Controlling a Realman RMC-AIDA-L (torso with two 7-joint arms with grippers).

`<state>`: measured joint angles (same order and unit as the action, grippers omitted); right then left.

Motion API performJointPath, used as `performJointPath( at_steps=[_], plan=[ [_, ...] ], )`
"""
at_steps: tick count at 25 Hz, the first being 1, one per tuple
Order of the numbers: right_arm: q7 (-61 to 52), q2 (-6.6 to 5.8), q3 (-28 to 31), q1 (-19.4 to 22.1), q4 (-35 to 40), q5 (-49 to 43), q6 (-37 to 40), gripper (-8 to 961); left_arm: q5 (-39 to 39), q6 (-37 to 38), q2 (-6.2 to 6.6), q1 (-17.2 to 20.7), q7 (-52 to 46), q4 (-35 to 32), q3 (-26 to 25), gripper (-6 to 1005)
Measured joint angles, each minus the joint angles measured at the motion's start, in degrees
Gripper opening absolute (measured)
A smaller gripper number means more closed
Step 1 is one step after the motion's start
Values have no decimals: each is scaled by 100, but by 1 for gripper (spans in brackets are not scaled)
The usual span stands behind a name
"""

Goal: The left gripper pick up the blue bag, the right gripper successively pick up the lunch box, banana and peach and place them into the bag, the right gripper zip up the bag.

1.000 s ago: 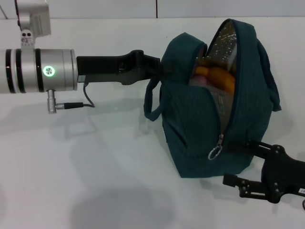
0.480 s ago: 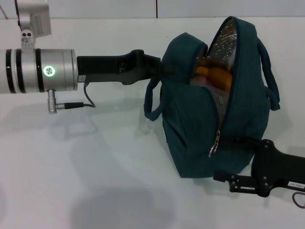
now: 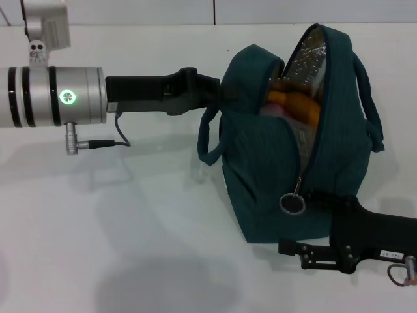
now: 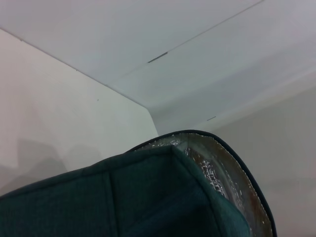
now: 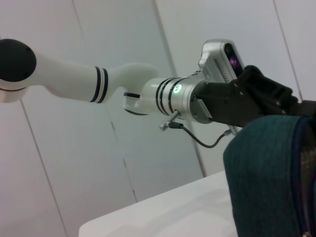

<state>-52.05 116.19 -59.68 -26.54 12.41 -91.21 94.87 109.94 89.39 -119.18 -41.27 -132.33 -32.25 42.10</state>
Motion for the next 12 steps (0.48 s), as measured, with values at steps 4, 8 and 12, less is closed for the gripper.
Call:
performJointPath(
  at_steps=[4,8,12],
  plan=[
    [2,-5,26,73,17,10,17,811,0,0,0,4,2,0,0,106],
    [2,-30,27,165,24,127,33,812,0,0,0,5,4,0,0,106],
    [-11,-71,27,334,47,290,64,812,0,-1,1,7,5,0,0,106]
  ],
)
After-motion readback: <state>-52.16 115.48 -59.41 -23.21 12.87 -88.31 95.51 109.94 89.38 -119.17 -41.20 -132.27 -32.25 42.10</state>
